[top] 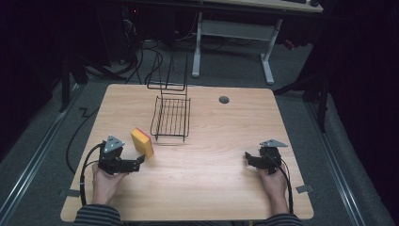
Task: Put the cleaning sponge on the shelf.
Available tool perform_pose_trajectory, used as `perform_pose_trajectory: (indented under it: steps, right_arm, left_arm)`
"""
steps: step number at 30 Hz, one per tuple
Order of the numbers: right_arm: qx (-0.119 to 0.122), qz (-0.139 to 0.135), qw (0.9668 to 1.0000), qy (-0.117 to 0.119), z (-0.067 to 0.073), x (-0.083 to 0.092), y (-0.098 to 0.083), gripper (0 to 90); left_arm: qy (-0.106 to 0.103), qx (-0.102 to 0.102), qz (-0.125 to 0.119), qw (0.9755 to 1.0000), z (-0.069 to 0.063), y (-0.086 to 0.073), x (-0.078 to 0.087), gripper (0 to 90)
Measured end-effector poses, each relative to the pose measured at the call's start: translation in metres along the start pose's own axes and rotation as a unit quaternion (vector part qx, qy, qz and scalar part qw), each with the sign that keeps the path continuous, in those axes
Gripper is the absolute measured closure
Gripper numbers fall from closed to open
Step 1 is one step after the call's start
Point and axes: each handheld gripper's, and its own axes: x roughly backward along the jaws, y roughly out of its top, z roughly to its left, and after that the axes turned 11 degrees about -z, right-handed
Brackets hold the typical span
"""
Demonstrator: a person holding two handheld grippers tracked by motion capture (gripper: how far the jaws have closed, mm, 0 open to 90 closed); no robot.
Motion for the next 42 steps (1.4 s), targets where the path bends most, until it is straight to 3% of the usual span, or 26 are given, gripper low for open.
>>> perform_pose_trajectory:
  steps: [11,19,31,42]
  right_arm:
    - [0.0,0.0,1.0,0.0,0.0,0.0,0.0,23.7]
    - [0.0,0.0,1.0,0.0,0.0,0.0,0.0,23.7]
    - [0.0,0.0,1.0,0.0,0.0,0.0,0.0,23.7]
    - [0.0,0.0,1.0,0.0,0.0,0.0,0.0,23.7]
  left_arm:
    - [-0.004,0.009,0.009,0.9999,0.006,0.003,-0.013,0.0]
    - [-0.004,0.002,0.017,0.9998,0.008,0.008,-0.028,0.0]
    - [-0.008,0.015,0.024,0.9996,0.012,0.004,-0.044,0.1]
    - [-0.001,0.01,0.023,0.9997,0.014,0.0,-0.054,9.1]
